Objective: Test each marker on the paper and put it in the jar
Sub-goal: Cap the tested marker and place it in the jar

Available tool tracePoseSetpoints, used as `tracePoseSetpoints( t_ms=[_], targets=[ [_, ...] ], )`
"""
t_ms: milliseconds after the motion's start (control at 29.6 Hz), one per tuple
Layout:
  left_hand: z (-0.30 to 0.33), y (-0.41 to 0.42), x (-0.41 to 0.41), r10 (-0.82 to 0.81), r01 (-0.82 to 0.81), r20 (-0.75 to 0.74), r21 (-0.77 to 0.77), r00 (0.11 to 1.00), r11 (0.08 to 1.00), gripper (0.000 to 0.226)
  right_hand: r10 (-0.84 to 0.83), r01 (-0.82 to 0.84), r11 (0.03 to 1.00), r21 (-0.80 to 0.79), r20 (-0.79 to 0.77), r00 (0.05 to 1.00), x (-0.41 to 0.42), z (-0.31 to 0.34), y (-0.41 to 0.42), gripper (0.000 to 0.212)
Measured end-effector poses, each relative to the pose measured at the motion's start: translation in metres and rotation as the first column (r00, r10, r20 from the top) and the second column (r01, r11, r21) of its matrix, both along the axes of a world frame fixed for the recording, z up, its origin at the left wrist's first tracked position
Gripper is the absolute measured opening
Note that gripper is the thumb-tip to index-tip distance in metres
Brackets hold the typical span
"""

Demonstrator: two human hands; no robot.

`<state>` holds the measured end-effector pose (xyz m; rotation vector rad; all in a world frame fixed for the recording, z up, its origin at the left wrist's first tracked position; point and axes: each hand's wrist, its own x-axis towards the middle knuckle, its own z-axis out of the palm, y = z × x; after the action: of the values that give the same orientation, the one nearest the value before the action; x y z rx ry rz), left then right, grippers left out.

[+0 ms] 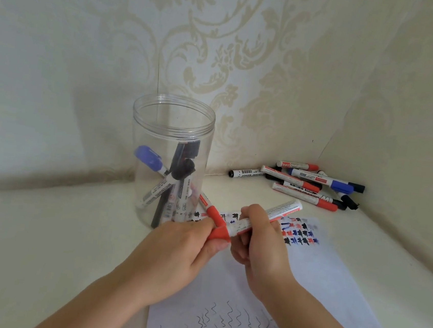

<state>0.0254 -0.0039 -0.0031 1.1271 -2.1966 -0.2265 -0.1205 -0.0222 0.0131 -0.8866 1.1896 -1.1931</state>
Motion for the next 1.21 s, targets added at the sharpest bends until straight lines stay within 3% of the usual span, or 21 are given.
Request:
tracePoseSetpoints(
  t_ms=[169, 337, 439, 540, 675, 742, 844, 877, 945, 1114, 1215],
  targets=[
    [-0.004, 0.0, -0.003, 0.003, -0.003, -0.027, -0.023, 1.0, 1.0, 0.026, -0.022, 0.022, 1.0, 0.004, 0.018, 1.0, 0.003, 0.0, 0.004, 0.039],
    [0.002, 0.001, 0.001, 0.052, -0.041, -0.263, 0.048, 0.963, 0.998, 0.02, 0.089, -0.092, 0.995, -0.041, -0.059, 0.994, 0.002, 0.008, 0.006, 0.04],
    [0.009, 0.005, 0.002, 0.098, -0.069, -0.467, 0.079, 0.879, 0.994, 0.019, 0.183, -0.192, 0.98, -0.053, -0.134, 0.974, -0.005, 0.014, 0.002, 0.048],
    [0.019, 0.01, 0.004, 0.087, -0.12, -0.597, -0.016, 0.798, 0.993, 0.022, 0.183, -0.19, 0.975, -0.113, -0.071, 0.98, -0.015, 0.02, -0.002, 0.051],
    [0.059, 0.013, 0.018, -0.007, -0.267, -0.734, -0.255, 0.68, 0.929, 0.017, 0.018, -0.016, 0.999, -0.052, 0.03, 0.999, -0.029, 0.022, -0.012, 0.043],
    [0.084, 0.015, 0.029, -0.115, -0.301, -0.747, -0.397, 0.655, 0.867, 0.017, -0.015, 0.015, 1.0, -0.003, 0.03, 0.999, -0.033, 0.023, -0.017, 0.036],
    [0.121, 0.014, 0.044, -0.098, -0.385, -0.729, -0.465, 0.677, 0.797, 0.052, -0.027, 0.027, 1.0, 0.015, 0.01, 1.0, -0.035, 0.022, -0.021, 0.032],
    [0.13, 0.012, 0.048, -0.058, -0.405, -0.72, -0.453, 0.692, 0.794, 0.052, -0.026, 0.026, 1.0, 0.013, 0.002, 1.0, -0.035, 0.022, -0.021, 0.032],
    [0.139, 0.005, 0.051, 0.008, -0.417, -0.699, -0.418, 0.715, 0.807, 0.026, -0.02, 0.02, 1.0, 0.01, -0.02, 1.0, -0.033, 0.021, -0.023, 0.031],
    [0.143, -0.021, 0.053, 0.21, -0.475, -0.597, -0.329, 0.774, 0.816, 0.03, -0.008, 0.007, 1.0, -0.006, -0.107, 0.994, -0.028, 0.027, -0.027, 0.03],
    [0.147, -0.028, 0.055, 0.257, -0.519, -0.588, -0.332, 0.767, 0.788, 0.026, -0.002, -0.003, 1.0, -0.031, -0.162, 0.987, -0.026, 0.032, -0.03, 0.031]
  ],
)
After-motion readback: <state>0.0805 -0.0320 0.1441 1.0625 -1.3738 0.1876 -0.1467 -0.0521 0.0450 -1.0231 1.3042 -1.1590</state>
